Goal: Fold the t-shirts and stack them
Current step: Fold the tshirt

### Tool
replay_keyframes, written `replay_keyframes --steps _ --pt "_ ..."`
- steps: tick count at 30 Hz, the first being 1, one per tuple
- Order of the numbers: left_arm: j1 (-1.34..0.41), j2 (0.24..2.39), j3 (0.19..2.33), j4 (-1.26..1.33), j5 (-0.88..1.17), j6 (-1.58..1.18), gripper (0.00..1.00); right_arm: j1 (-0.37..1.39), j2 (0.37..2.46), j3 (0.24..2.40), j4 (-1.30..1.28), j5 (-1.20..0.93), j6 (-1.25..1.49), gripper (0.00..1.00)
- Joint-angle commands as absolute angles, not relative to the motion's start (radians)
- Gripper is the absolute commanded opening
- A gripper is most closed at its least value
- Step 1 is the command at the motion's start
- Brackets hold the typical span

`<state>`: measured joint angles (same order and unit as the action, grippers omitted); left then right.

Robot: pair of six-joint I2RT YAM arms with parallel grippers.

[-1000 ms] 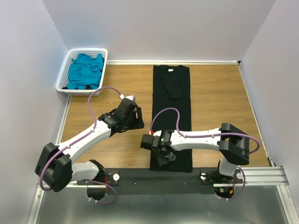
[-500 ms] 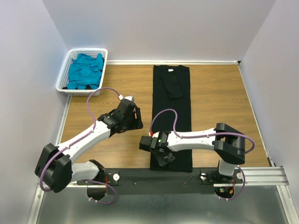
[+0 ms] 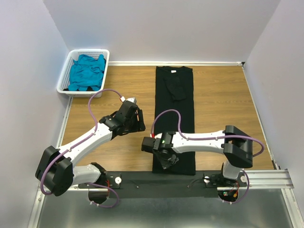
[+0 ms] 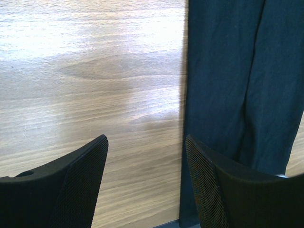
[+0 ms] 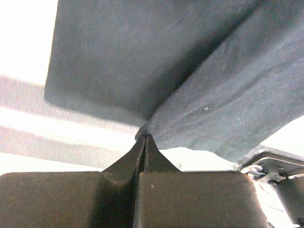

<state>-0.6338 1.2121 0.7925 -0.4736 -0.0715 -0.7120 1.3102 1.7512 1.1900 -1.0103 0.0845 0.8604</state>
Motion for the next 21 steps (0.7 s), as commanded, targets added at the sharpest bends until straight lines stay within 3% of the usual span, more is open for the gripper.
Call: replay_keyframes --steps 1,8,12,13,15,17,21 --pt "-0.627 1.195 0.788 -0.486 -0.086 -0.707 0.75 1.324 1.715 1.212 -1.055 0.006 0.799 0.05" --pt "-0.629 1.196 0.784 -0.488 -0.083 -0.703 0.75 1.338 1.72 1.187 -1.052 -0.077 0.742 0.07" --pt "-0.627 1.2 0.776 -0.48 -0.071 -0.703 0.75 1.336 1.723 1.16 -1.014 -0.066 0.738 0.21" --pt "-0.629 1.2 0.775 -0.479 -0.068 -0.704 0.75 1.338 1.727 1.16 -1.006 -0.058 0.735 0.33" --pt "-0.627 1.2 0.773 -0.476 -0.064 -0.706 0.75 1.338 1.726 1.172 -1.005 -0.041 0.736 0.4" --pt "-0.629 1.195 0.772 -0.474 -0.058 -0.707 0.75 1.336 1.698 1.21 -1.002 -0.006 0.736 0.55" --pt "-0.629 1.192 0.779 -0.463 -0.055 -0.71 0.75 1.296 1.643 1.212 -1.002 0.074 0.736 0.6"
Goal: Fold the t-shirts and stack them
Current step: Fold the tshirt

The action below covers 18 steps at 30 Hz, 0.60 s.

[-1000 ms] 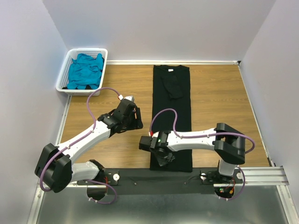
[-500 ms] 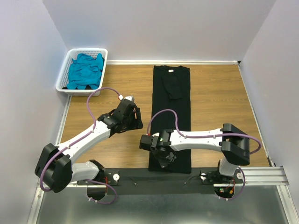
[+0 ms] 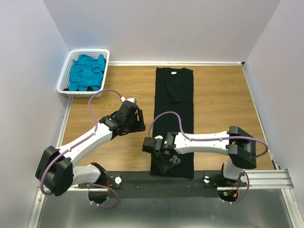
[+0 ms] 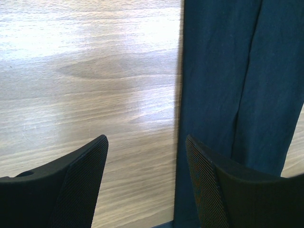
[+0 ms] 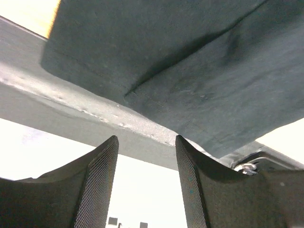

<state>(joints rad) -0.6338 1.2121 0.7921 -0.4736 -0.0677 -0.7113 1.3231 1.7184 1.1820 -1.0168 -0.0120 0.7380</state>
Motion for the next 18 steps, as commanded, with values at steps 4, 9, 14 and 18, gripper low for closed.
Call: replay_keyframes --steps 4,9,14,18 --pt "-0.629 1.225 0.805 -0.427 -0.048 -0.712 0.74 1.068 1.528 1.145 -0.956 0.169 0.698 0.58" --pt "-0.627 1.353 0.943 -0.361 -0.012 -0.686 0.71 0.716 1.413 1.072 -0.747 0.135 0.591 0.45" --pt "-0.629 1.566 1.11 -0.313 -0.006 -0.637 0.65 0.516 1.466 1.06 -0.549 0.046 0.525 0.41" --pt "-0.626 1.738 1.299 -0.31 -0.005 -0.604 0.63 0.398 1.566 1.077 -0.45 -0.02 0.5 0.41"
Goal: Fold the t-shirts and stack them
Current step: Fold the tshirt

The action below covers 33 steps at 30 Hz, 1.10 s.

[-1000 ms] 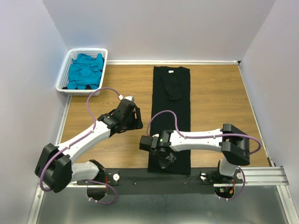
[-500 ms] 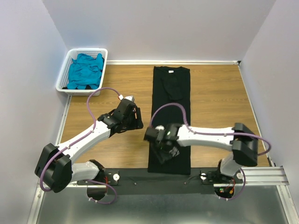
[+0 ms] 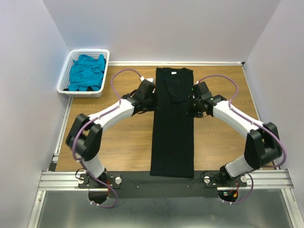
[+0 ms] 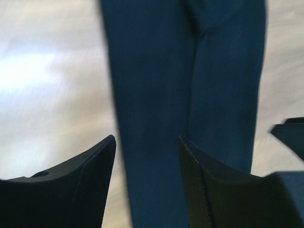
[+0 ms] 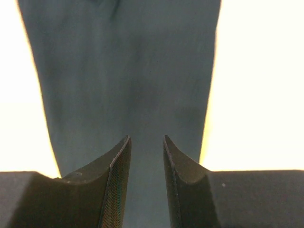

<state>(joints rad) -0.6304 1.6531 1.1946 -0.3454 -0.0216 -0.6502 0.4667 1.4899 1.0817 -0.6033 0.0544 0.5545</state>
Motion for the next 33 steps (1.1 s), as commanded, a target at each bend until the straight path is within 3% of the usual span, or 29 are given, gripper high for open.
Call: replay_keyframes --steps 1,10,27,29,33 --pt "-0.626 1.803 1.33 -0.311 0.021 -0.6 0.61 0.368 1.61 1.097 -0.428 -0.034 0.486 0.41" --pt "-0.594 2.152 1.623 -0.322 0.087 -0.549 0.5 0.281 1.857 1.236 -0.347 -0.097 0.445 0.41" --pt "-0.422 2.474 2.004 -0.385 0.265 -0.571 0.46 0.202 2.246 1.583 -0.319 -0.127 0.357 0.42" --pt "-0.408 2.496 2.046 -0.397 0.276 -0.572 0.47 0.202 2.247 1.614 -0.325 -0.156 0.35 0.45" --pt "-0.411 2.399 1.972 -0.373 0.275 -0.561 0.63 0.202 2.11 1.547 -0.334 -0.15 0.364 0.5"
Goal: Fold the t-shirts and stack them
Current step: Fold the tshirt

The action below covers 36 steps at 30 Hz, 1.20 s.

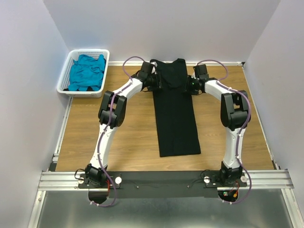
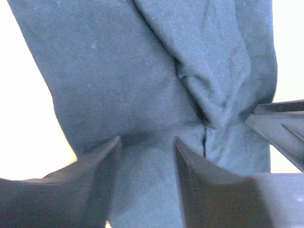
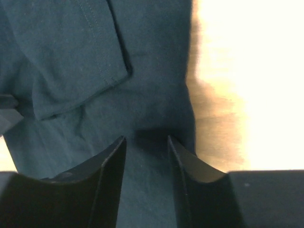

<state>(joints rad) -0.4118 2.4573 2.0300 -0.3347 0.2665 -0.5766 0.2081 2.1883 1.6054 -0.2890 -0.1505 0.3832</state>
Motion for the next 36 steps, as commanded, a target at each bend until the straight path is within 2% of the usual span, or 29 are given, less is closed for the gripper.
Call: replay_keyframes --steps 1,4,9,14,18,24,31,36 --pt "-0.414 2.317 1.935 -0.359 0.267 -0.564 0.67 0.202 2.079 1.522 -0.339 -0.14 0.364 0.53" --pt "-0.443 2.122 1.772 -0.324 0.213 -0.574 0.77 0.202 1.929 1.392 -0.385 -0.111 0.361 0.57" --pt "-0.531 1.814 1.492 -0.38 0.043 -0.62 0.78 0.207 1.712 1.208 -0.555 -0.028 0.362 0.63" --pt "-0.713 1.634 1.249 -0.448 -0.043 -0.687 0.8 0.238 1.495 1.013 -0.763 0.021 0.403 0.64" --pt "-0.854 1.56 1.083 -0.527 -0.032 -0.793 0.79 0.307 1.343 0.858 -0.847 0.017 0.478 0.64" --pt "-0.939 1.514 1.023 -0.581 -0.028 -0.865 0.76 0.37 1.207 0.726 -0.87 -0.041 0.575 0.64" --pt "-1.002 1.615 1.092 -0.666 -0.006 -0.819 0.74 0.497 1.243 0.699 -0.876 -0.019 0.633 0.64" --pt "-1.015 1.638 1.074 -0.654 0.041 -0.833 0.7 0.508 1.261 0.678 -0.816 -0.032 0.652 0.63"
